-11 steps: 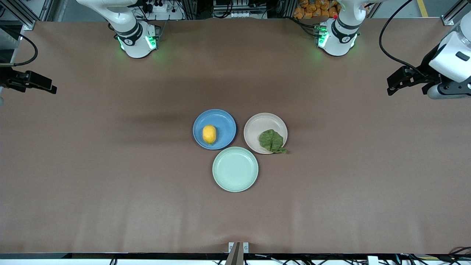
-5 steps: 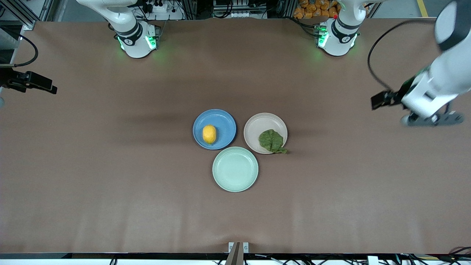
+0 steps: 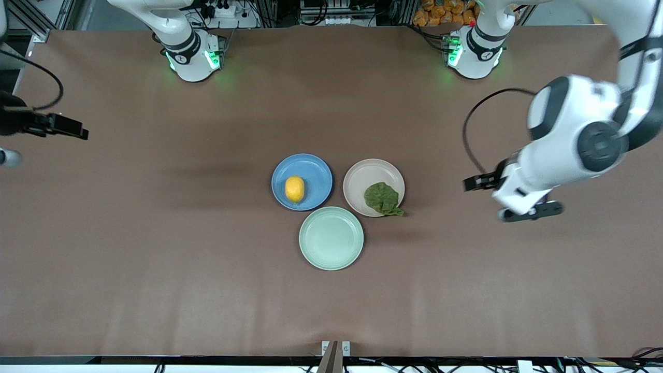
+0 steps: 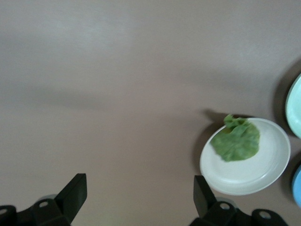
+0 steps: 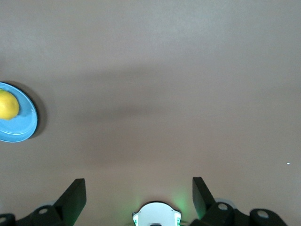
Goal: Pick lemon and lettuce from blue and beige plates
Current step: 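Reach the left gripper toward the lettuce while the right gripper moves out, then lower the left gripper onto the lettuce while the right gripper approaches the lemon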
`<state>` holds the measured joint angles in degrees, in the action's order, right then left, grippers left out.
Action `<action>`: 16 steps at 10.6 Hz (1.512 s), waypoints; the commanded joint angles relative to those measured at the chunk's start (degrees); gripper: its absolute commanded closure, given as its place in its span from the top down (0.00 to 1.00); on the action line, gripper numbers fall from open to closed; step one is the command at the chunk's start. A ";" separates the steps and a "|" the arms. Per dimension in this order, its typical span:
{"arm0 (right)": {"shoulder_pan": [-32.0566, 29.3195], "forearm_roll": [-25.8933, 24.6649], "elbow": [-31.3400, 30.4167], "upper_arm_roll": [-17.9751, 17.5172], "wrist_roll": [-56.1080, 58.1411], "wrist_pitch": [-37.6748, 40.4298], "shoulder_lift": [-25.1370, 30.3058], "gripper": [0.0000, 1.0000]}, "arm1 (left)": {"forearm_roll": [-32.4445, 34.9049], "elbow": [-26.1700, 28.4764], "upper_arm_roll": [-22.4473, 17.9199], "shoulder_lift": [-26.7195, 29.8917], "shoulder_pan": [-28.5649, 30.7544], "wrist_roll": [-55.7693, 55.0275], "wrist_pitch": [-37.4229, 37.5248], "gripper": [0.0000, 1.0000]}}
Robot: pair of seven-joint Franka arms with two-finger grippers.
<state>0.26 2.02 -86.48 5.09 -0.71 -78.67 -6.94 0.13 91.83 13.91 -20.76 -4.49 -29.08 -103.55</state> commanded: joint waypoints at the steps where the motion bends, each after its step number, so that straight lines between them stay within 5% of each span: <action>1: -0.96 0.52 1.58 -0.61 0.53 0.19 -4.81 1.00 | -1.01 -1.04 -0.20 -5.94 -5.07 -11.82 -5.41 1.00; 4: 0.35 1.23 1.49 -1.04 0.53 -5.69 -9.13 1.00 | -0.49 -1.12 -0.38 -13.32 -10.79 -26.34 -11.92 1.00; 6: 2.46 1.32 1.49 -1.05 0.36 -9.20 -11.07 1.00 | -0.40 -1.13 -0.29 -15.53 -11.77 -27.78 -14.13 1.00; 9: 3.26 7.80 1.32 -1.05 0.27 -12.72 -16.16 1.00 | -0.22 -1.13 -0.91 -17.74 -15.29 -30.94 -16.76 1.00; 16: 13.26 7.64 0.96 -1.05 -3.14 -26.86 -24.95 1.00 | 2.50 -1.12 -0.99 -21.95 -17.93 -31.12 -20.63 1.00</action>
<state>11.67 8.86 -86.50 3.82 -1.52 -103.53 -30.29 1.02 91.59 13.43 -41.55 -21.47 -58.80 -123.13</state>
